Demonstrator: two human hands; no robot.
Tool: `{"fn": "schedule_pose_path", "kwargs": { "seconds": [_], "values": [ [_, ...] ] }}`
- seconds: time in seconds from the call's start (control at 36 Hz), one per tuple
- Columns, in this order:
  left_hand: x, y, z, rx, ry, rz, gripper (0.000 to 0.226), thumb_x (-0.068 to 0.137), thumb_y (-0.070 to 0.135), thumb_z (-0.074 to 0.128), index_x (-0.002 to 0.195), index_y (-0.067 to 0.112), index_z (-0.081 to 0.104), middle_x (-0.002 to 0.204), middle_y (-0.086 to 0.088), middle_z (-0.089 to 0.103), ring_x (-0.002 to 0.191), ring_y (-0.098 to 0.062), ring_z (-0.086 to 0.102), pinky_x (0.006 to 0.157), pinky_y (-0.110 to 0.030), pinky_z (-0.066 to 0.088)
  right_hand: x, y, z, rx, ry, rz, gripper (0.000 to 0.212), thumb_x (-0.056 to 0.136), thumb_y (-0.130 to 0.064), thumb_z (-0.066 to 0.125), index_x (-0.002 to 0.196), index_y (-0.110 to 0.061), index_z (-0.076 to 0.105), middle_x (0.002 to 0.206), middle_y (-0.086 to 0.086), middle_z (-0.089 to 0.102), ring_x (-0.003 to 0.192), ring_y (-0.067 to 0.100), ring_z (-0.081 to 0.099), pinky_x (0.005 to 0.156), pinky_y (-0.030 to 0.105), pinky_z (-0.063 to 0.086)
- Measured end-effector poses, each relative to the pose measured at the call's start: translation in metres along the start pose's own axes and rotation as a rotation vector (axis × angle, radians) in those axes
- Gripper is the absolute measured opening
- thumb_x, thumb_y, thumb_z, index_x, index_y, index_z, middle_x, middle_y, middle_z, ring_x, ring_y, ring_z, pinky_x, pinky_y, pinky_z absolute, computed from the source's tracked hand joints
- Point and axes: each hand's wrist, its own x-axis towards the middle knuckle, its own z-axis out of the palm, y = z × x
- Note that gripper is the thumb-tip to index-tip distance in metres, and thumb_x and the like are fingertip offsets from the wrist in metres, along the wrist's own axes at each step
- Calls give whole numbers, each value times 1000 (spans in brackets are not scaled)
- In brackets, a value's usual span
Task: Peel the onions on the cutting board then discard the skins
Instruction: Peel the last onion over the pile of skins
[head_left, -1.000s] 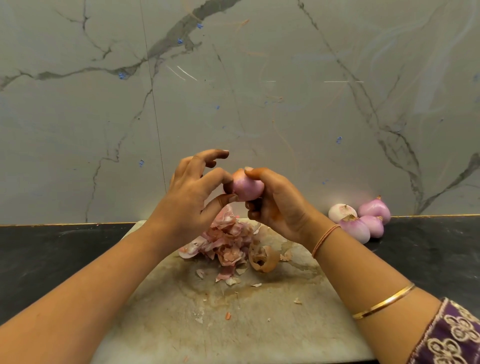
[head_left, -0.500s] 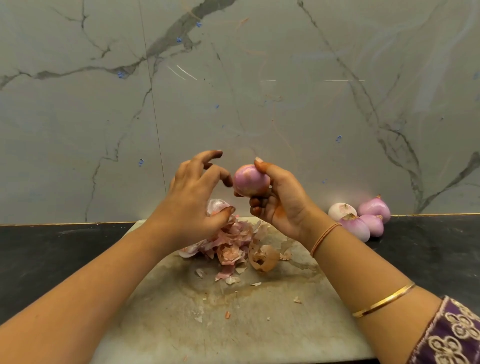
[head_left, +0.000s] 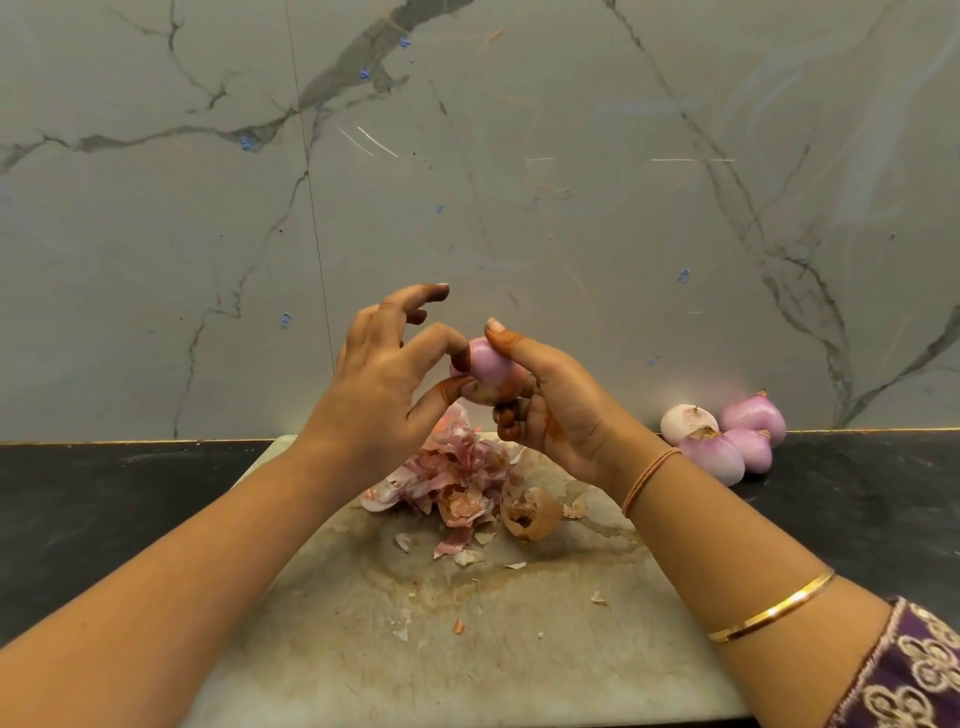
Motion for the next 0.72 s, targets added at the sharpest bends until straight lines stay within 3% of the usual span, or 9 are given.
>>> {"fn": "schedule_pose_path", "kwargs": {
  "seconds": [0.08, 0.14, 0.19, 0.28, 0.47, 0.72],
  "values": [
    [1, -1, -1, -1, -2, -5, 28, 83, 43, 57, 110, 38, 49, 144, 0, 33, 116, 0, 23, 93, -21, 22, -1, 0, 0, -20, -4, -6, 52, 93, -49, 53, 115, -3, 63, 78, 6, 57, 59, 13, 37, 49, 19, 37],
    [1, -2, -1, 0, -23, -13, 31, 83, 46, 54, 114, 42, 47, 144, 2, 31, 116, 1, 22, 93, -23, 23, -1, -1, -1, -32, -4, -3, 55, 93, -50, 53, 117, -1, 61, 80, 8, 51, 59, 13, 36, 49, 19, 36],
    [1, -2, 0, 1, -34, -14, 29, 84, 46, 54, 113, 44, 48, 144, 3, 31, 117, 1, 22, 93, -27, 25, -1, -1, -1, -39, -10, 2, 57, 93, -51, 53, 117, 0, 61, 78, 7, 49, 59, 13, 35, 48, 18, 35],
    [1, -1, -1, -17, -20, -11, 26, 83, 50, 48, 108, 43, 48, 144, 2, 32, 117, 0, 23, 92, -20, 22, -1, -1, -1, -18, -22, 9, 51, 93, -51, 53, 110, -4, 65, 66, 1, 56, 57, 12, 36, 48, 18, 36],
    [1, 2, -2, -40, 7, -18, 22, 81, 49, 51, 100, 40, 49, 142, 1, 35, 115, 1, 24, 91, -15, 22, 0, -2, -1, -12, -36, 13, 59, 94, -54, 47, 119, -3, 61, 61, -2, 60, 56, 11, 37, 49, 19, 36],
    [2, 2, -2, -48, -2, -45, 35, 82, 30, 69, 108, 42, 50, 144, 0, 33, 116, 1, 23, 92, -16, 20, 2, -1, 0, -8, -6, 3, 55, 98, -50, 43, 122, -3, 56, 84, 11, 52, 60, 13, 37, 50, 20, 37]
  ]
}}
